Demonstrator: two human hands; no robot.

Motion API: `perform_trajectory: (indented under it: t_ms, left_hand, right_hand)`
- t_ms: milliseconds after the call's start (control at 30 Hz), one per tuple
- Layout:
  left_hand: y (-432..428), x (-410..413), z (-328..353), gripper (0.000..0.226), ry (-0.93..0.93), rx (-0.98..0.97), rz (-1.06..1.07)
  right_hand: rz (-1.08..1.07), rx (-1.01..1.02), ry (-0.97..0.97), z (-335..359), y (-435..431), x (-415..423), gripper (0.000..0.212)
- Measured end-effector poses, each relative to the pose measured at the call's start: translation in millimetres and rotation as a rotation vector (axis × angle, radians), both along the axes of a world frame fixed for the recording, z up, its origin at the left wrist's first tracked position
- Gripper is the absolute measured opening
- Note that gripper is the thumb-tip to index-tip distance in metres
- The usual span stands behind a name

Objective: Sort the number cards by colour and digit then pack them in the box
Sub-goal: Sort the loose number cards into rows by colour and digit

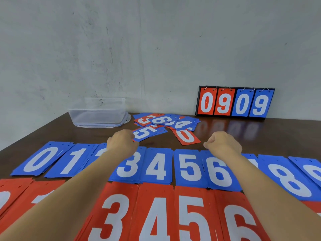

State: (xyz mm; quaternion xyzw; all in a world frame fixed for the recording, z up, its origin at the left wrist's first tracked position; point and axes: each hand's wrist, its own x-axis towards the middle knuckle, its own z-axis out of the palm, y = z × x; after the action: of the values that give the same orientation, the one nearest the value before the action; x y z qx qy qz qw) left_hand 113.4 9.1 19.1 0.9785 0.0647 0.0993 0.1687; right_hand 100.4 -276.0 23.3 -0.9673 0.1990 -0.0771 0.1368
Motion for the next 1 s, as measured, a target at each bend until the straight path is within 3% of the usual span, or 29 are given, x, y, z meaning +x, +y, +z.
perform_trajectory:
  t_ms: [400, 500, 700, 1000]
  left_hand:
    - [13, 36, -20, 0.013, 0.016, -0.072, 0.05]
    - [13, 44, -21, 0.014, 0.014, -0.08, 0.041]
    - [17, 61, -26, 0.03, 0.002, -0.092, 0.036]
    - [21, 79, -29, 0.032, 0.042, -0.08, 0.036]
  right_hand:
    - [0.053, 0.037, 0.009, -25, 4, 54, 0.023]
    - [0.035, 0.07, -0.017, -25, 11, 66, 0.039]
    - [0.145, 0.108, 0.076, -24, 39, 83, 0.094]
    - [0.182, -0.01, 0.124, -23, 43, 89, 0.076]
